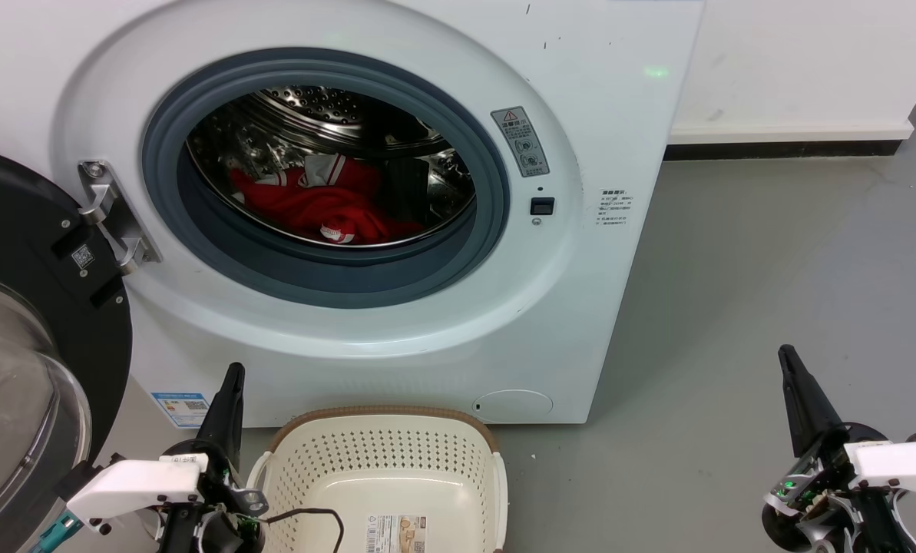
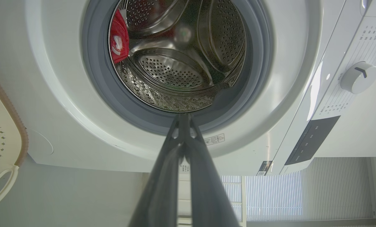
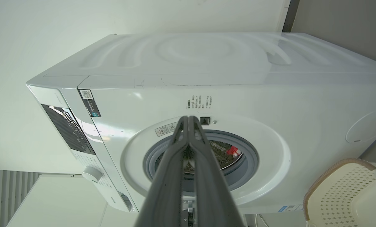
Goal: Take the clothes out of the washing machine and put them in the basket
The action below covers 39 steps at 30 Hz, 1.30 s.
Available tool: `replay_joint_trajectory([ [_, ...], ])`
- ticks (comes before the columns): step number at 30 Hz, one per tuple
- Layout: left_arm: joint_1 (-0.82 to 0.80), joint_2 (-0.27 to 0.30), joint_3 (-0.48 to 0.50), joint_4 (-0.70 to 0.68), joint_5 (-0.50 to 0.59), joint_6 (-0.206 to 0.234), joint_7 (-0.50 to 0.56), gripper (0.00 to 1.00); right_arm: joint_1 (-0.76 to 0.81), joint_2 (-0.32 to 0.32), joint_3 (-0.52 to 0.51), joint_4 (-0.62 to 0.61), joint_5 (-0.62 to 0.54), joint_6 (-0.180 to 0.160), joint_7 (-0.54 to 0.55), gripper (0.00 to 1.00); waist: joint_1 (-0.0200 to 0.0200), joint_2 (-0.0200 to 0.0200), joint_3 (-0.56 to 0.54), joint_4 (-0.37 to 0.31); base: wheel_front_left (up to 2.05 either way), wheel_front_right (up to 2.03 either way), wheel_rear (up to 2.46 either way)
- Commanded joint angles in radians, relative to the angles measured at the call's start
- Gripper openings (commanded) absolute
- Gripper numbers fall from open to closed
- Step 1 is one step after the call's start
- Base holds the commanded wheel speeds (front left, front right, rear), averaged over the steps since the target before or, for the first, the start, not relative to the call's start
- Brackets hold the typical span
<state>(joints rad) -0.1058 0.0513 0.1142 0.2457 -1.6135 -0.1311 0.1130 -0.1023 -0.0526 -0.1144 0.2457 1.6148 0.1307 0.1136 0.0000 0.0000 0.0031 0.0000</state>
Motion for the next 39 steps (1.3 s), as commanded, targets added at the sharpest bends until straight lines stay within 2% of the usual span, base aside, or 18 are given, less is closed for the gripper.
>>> replay_joint_trajectory([
  [1,-0.006,-0.002,0.003,0.0,0.002,-0.003,0.003,0.0,-0.014,0.004,0.0,0.002,-0.005,0.0,0.0,0.0,0.0,0.0,0.0,0.0,0.0,0.0,0.0],
  [39,-0.006,-0.002,0.003,0.0,0.002,-0.003,0.003,0.0,-0.014,0.004,0.0,0.002,-0.004,0.0,0.0,0.0,0.0,0.0,0.0,0.0,0.0,0.0,0.0],
])
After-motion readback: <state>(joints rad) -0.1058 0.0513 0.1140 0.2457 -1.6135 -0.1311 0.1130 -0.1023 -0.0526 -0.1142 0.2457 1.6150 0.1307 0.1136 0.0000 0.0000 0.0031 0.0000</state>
